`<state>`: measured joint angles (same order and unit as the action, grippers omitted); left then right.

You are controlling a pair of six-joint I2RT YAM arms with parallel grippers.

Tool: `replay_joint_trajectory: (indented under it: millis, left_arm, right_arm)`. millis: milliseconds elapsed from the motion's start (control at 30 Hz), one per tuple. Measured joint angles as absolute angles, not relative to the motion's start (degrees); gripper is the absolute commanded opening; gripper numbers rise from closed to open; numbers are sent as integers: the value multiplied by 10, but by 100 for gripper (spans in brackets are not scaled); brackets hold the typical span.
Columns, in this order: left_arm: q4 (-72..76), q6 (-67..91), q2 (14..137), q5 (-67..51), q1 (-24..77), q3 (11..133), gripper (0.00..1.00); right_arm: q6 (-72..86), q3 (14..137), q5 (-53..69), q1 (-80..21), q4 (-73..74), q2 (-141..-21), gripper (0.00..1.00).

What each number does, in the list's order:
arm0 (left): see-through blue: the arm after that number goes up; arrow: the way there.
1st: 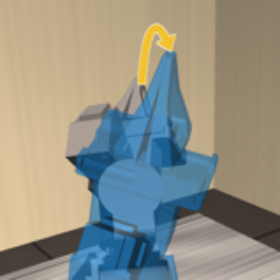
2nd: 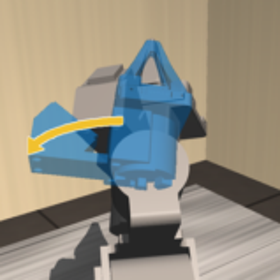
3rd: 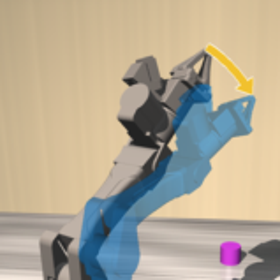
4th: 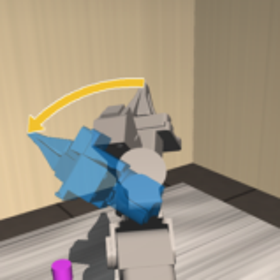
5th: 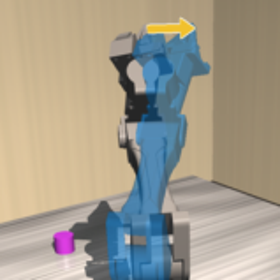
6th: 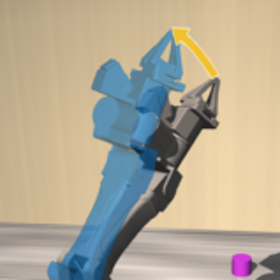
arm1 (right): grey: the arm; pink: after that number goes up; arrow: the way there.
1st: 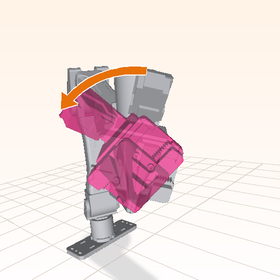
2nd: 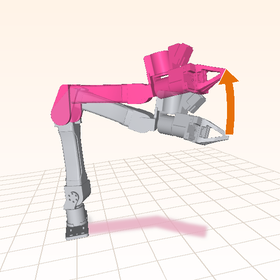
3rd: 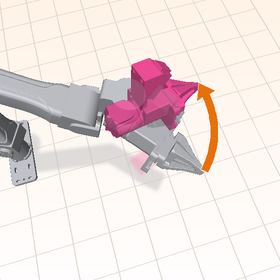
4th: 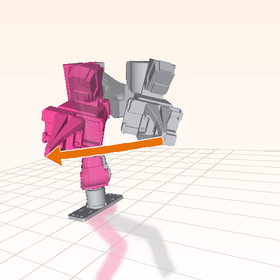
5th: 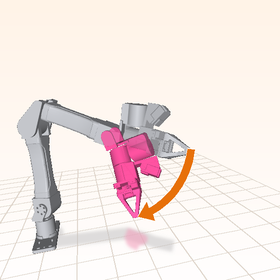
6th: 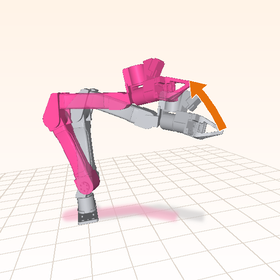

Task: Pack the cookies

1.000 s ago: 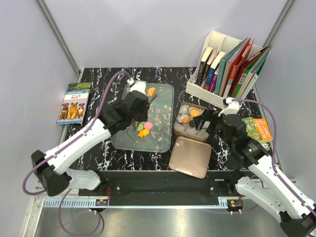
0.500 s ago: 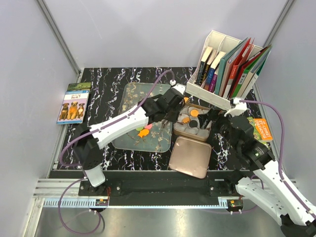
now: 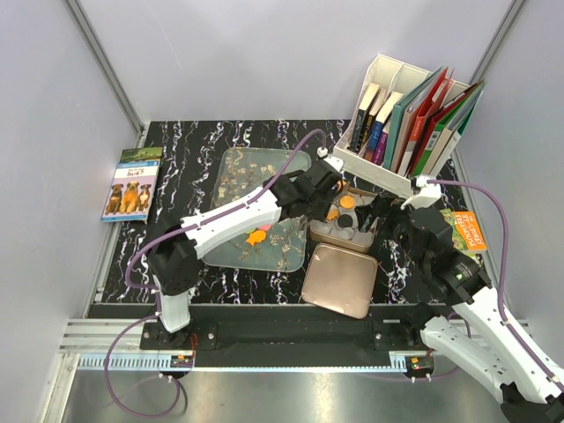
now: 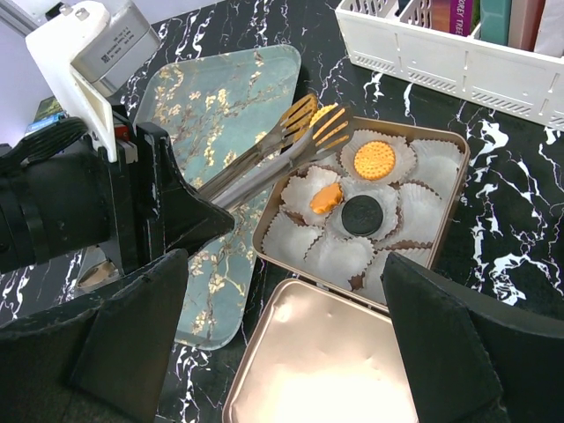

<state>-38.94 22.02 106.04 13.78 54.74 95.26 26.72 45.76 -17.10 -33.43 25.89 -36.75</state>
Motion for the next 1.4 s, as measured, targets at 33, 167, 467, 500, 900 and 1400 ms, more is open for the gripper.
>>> replay_joint_trajectory:
  millis: [33, 167, 467, 500, 900, 1400]
  left_arm:
    - [-389, 220, 1061, 137, 548, 953, 25]
    - [-387, 218, 1061, 128, 551, 953, 25]
    - [-373, 214, 1082, 98, 582, 968, 25]
    - [-373, 214, 1086, 94, 585, 970, 25]
    - [-363, 213, 1122, 66, 592, 1000, 26]
    - [-358, 202, 1156, 64, 591, 1024, 28]
  right_arm:
    - [267, 458, -171, -334, 260, -368, 100]
    - [267, 458, -171, -334, 261, -368, 100]
    - [267, 458, -171, -334, 263, -367, 100]
    - [267, 458, -171, -334, 264, -367, 100]
    - [267, 458, -171, -334, 264, -365, 100]
    - [265, 458, -175, -334, 265, -360, 100]
